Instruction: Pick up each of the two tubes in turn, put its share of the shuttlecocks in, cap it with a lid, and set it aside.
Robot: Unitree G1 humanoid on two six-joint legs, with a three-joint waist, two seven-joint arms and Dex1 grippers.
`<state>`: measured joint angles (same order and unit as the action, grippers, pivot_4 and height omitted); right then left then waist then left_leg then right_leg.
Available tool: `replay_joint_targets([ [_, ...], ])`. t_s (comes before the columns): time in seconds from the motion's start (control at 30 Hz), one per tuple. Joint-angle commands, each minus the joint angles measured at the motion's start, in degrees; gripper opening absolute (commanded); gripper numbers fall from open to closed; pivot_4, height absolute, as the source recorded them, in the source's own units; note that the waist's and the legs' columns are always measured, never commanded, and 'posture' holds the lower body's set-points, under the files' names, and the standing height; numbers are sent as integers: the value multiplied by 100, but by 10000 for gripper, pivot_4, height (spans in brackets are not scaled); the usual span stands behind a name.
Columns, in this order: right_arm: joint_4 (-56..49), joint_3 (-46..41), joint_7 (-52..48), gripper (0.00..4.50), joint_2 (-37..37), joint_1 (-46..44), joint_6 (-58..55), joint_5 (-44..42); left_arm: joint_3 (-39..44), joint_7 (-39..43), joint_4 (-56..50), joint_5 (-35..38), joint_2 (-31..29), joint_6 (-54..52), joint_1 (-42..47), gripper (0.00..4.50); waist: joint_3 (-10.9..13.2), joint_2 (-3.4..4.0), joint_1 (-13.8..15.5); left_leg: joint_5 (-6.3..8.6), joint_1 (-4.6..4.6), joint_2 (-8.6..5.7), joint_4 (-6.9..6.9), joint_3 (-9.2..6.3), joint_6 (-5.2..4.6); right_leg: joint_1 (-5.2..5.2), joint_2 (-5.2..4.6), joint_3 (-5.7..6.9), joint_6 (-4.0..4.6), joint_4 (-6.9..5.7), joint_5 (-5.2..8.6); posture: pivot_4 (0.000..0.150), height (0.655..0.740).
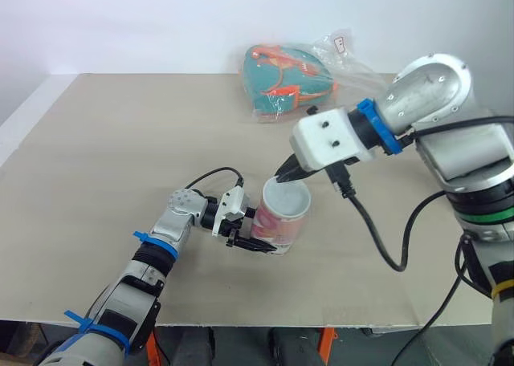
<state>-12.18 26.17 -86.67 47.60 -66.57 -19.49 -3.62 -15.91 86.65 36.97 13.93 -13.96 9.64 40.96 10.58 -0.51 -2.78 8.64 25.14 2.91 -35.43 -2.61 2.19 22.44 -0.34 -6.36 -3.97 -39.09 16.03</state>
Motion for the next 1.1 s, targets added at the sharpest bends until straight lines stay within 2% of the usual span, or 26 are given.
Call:
replay_joint_targets([
  [0.03,62,280,94,702,-77,232,348,500,27,-93,164,-198,-140,-85,-100,26345,-15,-7,-3,0,-4,0,1,0,0,-2,0,0,1,0,0,1500,7400],
  [0.1,75,233,32,702,-158,280,470,443,37,-99,146,-196,-150,-100,-113,26345,-17,-9,-4,0,-8,2,0,1,0,-4,0,0,3,0,-3,1500,7400],
  [0.2,121,159,-66,9624,-261,350,540,313,54,-101,101,-189,-175,-138,-141,26345,-31,-18,-8,-1,-11,4,0,1,0,-4,2,0,8,0,-9,1500,7400],
  [0.23,171,122,-25,13198,-320,364,502,298,58,-104,86,-186,-184,-149,-151,26345,-38,-22,-12,-1,-12,4,0,1,0,-4,2,0,8,0,-9,1500,7400],
  [0.27,228,110,14,19080,-361,381,537,334,60,-108,70,-184,-190,-159,-163,26345,-38,-22,-12,-1,-13,7,1,1,0,-4,4,0,10,0,-8,1500,7400],
  [0.43,270,55,-52,39491,-438,492,473,345,60,-116,23,-181,-196,-179,-200,26345,-70,-24,-11,-1,-14,8,10,0,0,-4,6,1,17,0,-1,1500,7400],
  [0.47,274,63,-84,44812,-439,521,475,356,62,-117,18,-182,-193,-182,-203,26345,-75,-24,-11,0,-14,8,12,0,0,-4,7,2,17,0,2,1500,7400],
  [0.67,492,-58,69,44812,-622,509,240,328,65,-107,20,-185,-174,-191,-207,26345,-98,-23,-16,0,-27,9,15,0,-1,-12,8,2,24,0,7,1500,7400],
  [0.83,899,-903,-41,44812,-974,-26,-1014,-754,59,-93,25,-195,-151,-196,-217,26345,-96,-22,-49,1,-39,13,17,2,0,-19,8,2,55,-4,16,1500,7400],
  [0.93,961,-1037,-266,36026,-806,-92,-1161,-1033,56,-83,27,-206,-141,-195,-221,26345,-92,-18,-41,0,-17,10,16,-1,-1,-5,8,1,37,-4,12,1500,7400],
  [1.1,852,-930,-433,11351,-499,33,-1202,-1207,51,-72,12,-204,-136,-207,-236,26345,-90,-17,-27,6,-5,7,19,-2,-1,4,7,1,22,-2,19,1500,7400],
])
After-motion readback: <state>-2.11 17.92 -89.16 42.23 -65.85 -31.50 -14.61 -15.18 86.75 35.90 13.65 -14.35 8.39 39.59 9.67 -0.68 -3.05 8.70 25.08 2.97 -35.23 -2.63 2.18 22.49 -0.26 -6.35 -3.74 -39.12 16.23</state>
